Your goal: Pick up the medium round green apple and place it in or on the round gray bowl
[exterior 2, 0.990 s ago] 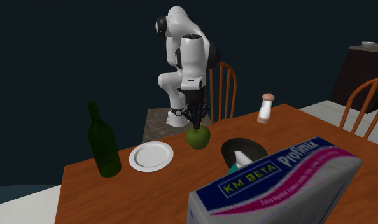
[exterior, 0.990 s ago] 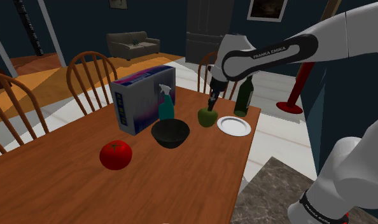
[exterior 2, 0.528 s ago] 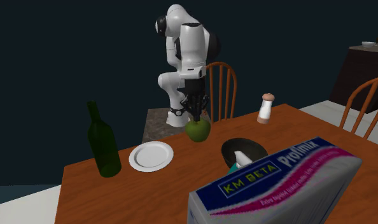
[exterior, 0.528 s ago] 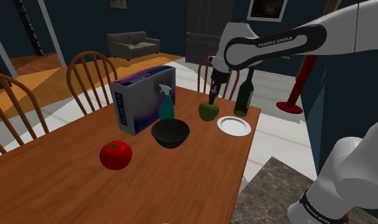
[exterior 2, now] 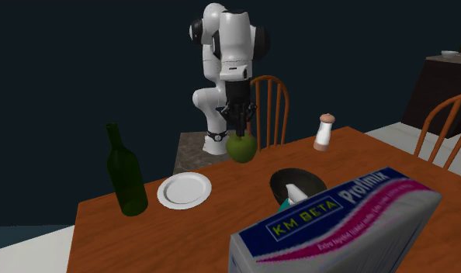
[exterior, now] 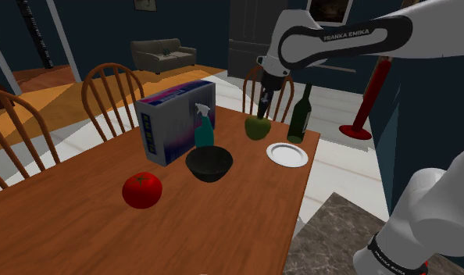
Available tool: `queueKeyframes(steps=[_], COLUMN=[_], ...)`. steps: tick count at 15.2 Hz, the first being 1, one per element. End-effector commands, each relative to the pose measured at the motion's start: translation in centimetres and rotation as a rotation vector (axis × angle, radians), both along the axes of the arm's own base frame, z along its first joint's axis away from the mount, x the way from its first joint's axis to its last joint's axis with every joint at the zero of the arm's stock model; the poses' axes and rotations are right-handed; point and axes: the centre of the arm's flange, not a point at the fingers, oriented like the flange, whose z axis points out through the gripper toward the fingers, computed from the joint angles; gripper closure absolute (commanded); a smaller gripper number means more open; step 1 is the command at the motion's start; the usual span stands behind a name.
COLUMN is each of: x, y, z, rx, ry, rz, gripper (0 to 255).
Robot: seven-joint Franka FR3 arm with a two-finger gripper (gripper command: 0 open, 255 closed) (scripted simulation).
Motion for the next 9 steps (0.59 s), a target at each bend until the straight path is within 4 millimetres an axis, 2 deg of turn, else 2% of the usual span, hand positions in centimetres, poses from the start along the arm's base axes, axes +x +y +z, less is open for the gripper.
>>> queueKeyframes(steps=[1,9], x=[0.1,3.7], y=[0.0,9.4], z=[0.7,3.9], rx=[0.0,0.0], ry=[0.0,0.0], rz=[0.0,0.0], gripper=[255,255])
